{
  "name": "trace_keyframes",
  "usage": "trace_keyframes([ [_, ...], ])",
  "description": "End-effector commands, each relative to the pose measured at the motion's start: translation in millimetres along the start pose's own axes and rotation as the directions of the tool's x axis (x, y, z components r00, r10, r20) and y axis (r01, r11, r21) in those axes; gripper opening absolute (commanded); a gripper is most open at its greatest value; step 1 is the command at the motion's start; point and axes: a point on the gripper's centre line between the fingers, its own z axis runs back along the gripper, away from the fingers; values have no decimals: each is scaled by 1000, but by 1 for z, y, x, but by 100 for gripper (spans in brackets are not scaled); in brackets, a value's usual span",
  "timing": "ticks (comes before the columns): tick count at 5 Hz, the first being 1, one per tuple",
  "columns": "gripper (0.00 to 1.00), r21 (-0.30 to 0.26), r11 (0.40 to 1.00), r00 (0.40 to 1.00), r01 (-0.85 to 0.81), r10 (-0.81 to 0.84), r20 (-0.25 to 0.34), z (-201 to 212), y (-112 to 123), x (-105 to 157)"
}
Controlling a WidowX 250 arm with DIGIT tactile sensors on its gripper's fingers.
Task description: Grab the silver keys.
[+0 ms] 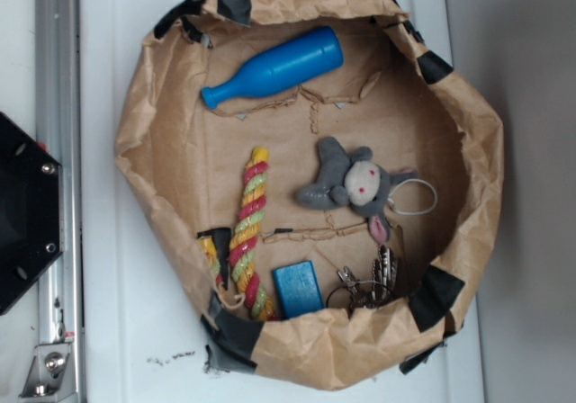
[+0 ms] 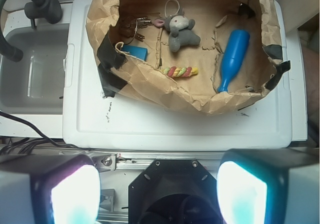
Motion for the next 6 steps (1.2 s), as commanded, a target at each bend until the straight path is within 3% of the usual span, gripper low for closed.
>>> trace_keyframes([
  [1, 100, 0, 1000, 1000, 0, 0, 0, 0, 0, 0],
  [2, 100, -22, 999, 995, -25, 27, 93, -14, -8, 48],
  [3, 100, -25, 995, 984, -93, 95, 154, -35, 7, 98],
  [4, 100, -140, 985, 985, -103, 120, 124, -51, 29, 114],
  [5, 100, -202, 967, 987, -154, 161, 22, -76, 50, 113],
  [6, 100, -202, 967, 987, -154, 161, 22, -76, 50, 113],
])
